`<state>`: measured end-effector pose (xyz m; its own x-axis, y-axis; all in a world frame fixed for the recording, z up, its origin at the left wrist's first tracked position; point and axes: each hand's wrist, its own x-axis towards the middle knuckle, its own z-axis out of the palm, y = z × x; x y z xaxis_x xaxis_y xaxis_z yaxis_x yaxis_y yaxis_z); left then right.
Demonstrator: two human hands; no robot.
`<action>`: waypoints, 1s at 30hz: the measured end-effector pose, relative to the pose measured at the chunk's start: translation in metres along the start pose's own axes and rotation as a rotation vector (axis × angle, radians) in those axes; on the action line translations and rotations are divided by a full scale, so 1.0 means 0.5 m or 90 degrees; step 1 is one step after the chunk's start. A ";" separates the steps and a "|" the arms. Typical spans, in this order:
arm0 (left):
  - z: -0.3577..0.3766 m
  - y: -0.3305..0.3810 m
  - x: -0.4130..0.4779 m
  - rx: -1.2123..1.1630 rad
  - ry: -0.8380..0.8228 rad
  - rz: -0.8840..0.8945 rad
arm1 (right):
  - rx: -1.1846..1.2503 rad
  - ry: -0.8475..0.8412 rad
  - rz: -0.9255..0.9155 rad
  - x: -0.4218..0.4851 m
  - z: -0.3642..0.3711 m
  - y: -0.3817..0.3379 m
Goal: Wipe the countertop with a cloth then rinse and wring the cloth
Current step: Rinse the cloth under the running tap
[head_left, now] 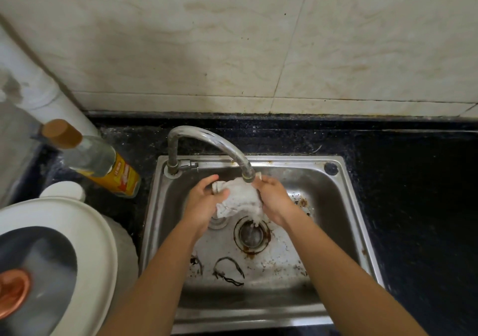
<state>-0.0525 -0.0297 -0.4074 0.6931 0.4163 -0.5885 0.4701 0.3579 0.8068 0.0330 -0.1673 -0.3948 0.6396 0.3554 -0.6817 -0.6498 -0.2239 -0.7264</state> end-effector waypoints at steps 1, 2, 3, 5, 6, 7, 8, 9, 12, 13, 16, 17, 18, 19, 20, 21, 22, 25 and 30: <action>-0.002 0.001 0.001 0.011 0.041 0.018 | 0.034 -0.032 -0.013 -0.003 -0.011 -0.001; -0.003 0.004 0.002 0.022 0.068 0.035 | 0.058 -0.058 -0.029 -0.003 -0.022 0.000; -0.003 0.010 0.002 0.038 0.080 0.049 | 0.073 -0.087 -0.047 0.001 -0.034 0.001; -0.002 0.025 0.002 0.070 0.076 0.060 | 0.026 -0.142 -0.082 0.001 -0.053 -0.001; -0.003 0.032 0.005 0.079 0.067 0.049 | -0.046 -0.161 -0.100 -0.002 -0.058 -0.004; -0.004 0.040 0.007 0.079 0.051 0.032 | -0.147 -0.166 -0.122 -0.007 -0.059 -0.007; -0.004 0.046 0.009 0.074 0.027 0.014 | -0.262 -0.158 -0.147 -0.008 -0.058 -0.009; -0.004 0.053 0.008 0.080 -0.010 -0.004 | -0.361 -0.142 -0.173 -0.009 -0.054 -0.010; -0.004 0.065 0.003 0.167 -0.161 -0.031 | -0.546 -0.076 -0.251 -0.004 -0.039 -0.014; -0.002 0.065 0.002 0.203 -0.196 -0.035 | -0.562 -0.064 -0.266 0.000 -0.038 -0.016; -0.005 0.055 0.016 0.368 -0.156 0.028 | -0.550 -0.054 -0.255 0.000 -0.040 -0.036; -0.007 0.054 0.022 0.396 -0.119 0.063 | -0.554 -0.053 -0.242 -0.001 -0.044 -0.041; -0.011 0.054 0.022 0.395 -0.096 0.102 | -0.562 -0.054 -0.231 0.001 -0.052 -0.045; -0.014 0.055 0.019 0.391 -0.093 0.130 | -0.576 -0.051 -0.220 0.001 -0.061 -0.049; -0.016 0.054 0.018 0.392 -0.103 0.143 | -0.583 -0.052 -0.210 -0.001 -0.069 -0.053; -0.017 0.054 0.016 0.395 -0.111 0.144 | -0.576 -0.055 -0.197 -0.003 -0.075 -0.056; -0.017 0.054 0.015 0.408 -0.119 0.135 | -0.559 -0.058 -0.189 -0.003 -0.079 -0.057; 0.001 0.042 0.008 0.439 -0.154 0.147 | -0.531 -0.072 -0.192 -0.007 -0.079 -0.063; 0.030 0.037 0.005 0.451 -0.199 0.170 | -0.487 -0.126 -0.179 -0.008 -0.068 -0.073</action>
<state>-0.0335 -0.0345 -0.3931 0.9014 0.1232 -0.4152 0.4295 -0.3769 0.8207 0.0681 -0.1912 -0.3685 0.6054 0.6273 -0.4899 0.0272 -0.6315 -0.7749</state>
